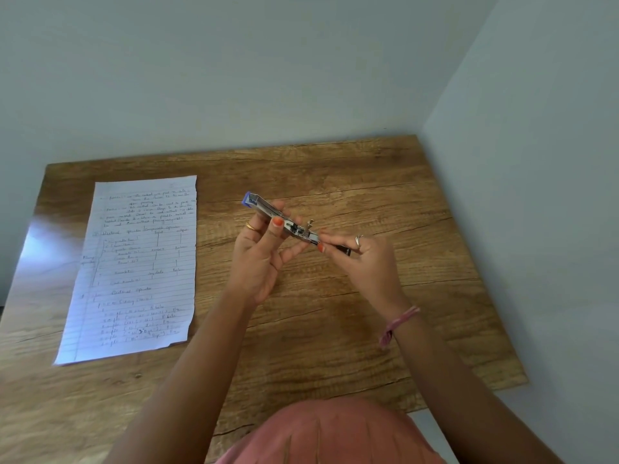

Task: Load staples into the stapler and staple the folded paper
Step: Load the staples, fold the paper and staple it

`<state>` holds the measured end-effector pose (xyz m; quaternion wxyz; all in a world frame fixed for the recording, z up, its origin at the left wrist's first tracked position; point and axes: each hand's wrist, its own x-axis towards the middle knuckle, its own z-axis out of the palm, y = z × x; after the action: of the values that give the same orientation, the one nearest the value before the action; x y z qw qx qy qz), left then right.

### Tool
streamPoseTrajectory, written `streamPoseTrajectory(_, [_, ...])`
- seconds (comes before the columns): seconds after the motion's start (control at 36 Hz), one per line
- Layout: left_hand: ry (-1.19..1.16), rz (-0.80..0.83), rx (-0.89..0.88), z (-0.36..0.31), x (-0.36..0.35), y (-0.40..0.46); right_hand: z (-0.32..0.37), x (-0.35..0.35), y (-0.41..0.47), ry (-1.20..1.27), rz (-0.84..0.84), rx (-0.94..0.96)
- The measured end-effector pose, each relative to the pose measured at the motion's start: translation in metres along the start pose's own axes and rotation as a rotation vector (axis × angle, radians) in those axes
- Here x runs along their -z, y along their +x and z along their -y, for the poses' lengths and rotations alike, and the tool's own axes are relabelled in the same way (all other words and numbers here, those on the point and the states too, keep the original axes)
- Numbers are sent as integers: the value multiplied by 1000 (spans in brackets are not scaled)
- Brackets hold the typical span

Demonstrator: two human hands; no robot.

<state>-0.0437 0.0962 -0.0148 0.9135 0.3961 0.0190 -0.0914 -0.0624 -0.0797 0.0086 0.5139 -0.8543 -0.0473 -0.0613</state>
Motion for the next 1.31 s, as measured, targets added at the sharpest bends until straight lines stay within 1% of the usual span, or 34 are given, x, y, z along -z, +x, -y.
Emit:
streamPoseTrajectory(0.14, [-2, -29, 2, 0, 1, 1, -7, 0, -2, -7, 47, 23])
streamPoseTrajectory(0.22, [6, -36, 4, -1, 1, 0, -10, 4, -4, 85, 61, -28])
streamPoseTrajectory(0.33, [9, -47, 4, -3, 1, 1, -10, 18, -2, 185, 173, -107])
streamPoseTrajectory(0.39, [0, -58, 11, -4, 1, 1, -10, 25, 1, 193, 222, -136])
streamPoseTrajectory(0.47, [8, -68, 19, -5, 1, 2, -6, 33, 7, 124, 303, -110])
streamPoseTrajectory(0.67, [58, -53, 39, -5, 2, 3, 3, 35, 32, -144, 567, 80])
streamPoseTrajectory(0.78, [71, -55, 48, -3, 0, 4, 7, 33, 40, -244, 640, 157])
streamPoseTrajectory(0.86, [58, -53, 44, -3, 1, 4, 7, 33, 44, -292, 644, 187])
streamPoseTrajectory(0.97, [48, -40, 34, -3, 2, 5, 6, 36, 44, -285, 629, 210])
streamPoseTrajectory(1.11, [49, -74, 35, -5, 3, 4, -11, 49, 42, -248, 592, 170])
streamPoseTrajectory(1.17, [41, -76, 34, -5, 3, 4, -17, 54, 39, -157, 530, 127])
streamPoseTrajectory(1.22, [38, -74, 29, -6, 1, 3, -23, 57, 34, -19, 422, 63])
streamPoseTrajectory(1.31, [35, -79, 21, -6, 0, 3, -31, 54, 26, 226, 271, -110])
